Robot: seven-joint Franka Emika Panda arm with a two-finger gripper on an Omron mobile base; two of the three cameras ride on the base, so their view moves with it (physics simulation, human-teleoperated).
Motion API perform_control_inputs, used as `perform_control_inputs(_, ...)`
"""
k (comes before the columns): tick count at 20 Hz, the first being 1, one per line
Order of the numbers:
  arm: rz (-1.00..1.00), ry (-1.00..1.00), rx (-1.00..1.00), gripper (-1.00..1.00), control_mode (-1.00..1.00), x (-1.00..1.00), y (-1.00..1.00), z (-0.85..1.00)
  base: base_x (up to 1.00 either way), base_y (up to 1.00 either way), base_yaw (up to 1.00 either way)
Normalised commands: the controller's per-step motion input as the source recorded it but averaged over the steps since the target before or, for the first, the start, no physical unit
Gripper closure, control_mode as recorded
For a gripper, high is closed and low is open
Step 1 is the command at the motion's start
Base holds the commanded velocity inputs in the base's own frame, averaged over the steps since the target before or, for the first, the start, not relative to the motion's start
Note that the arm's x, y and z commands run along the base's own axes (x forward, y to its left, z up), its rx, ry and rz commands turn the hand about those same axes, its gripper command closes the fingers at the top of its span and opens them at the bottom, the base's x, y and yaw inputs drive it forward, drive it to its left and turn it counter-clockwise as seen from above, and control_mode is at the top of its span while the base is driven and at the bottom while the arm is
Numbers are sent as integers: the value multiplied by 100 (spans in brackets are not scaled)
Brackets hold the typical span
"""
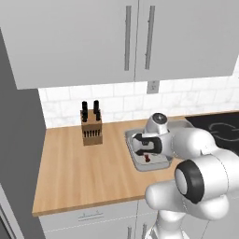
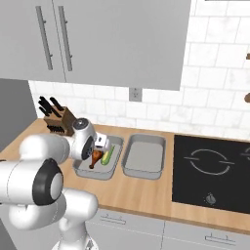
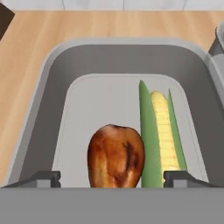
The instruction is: Place one corn and one chicken drumstick in each tupperware on the nearby counter, to pack two identical lunches.
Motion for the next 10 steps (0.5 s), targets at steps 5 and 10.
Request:
perform_control_inputs(5,0,18,0,-100,-100,1,0,22,0,0,0)
perform_control_inputs(10,0,17,0,-100,-100,-50,0,48,0,0,0)
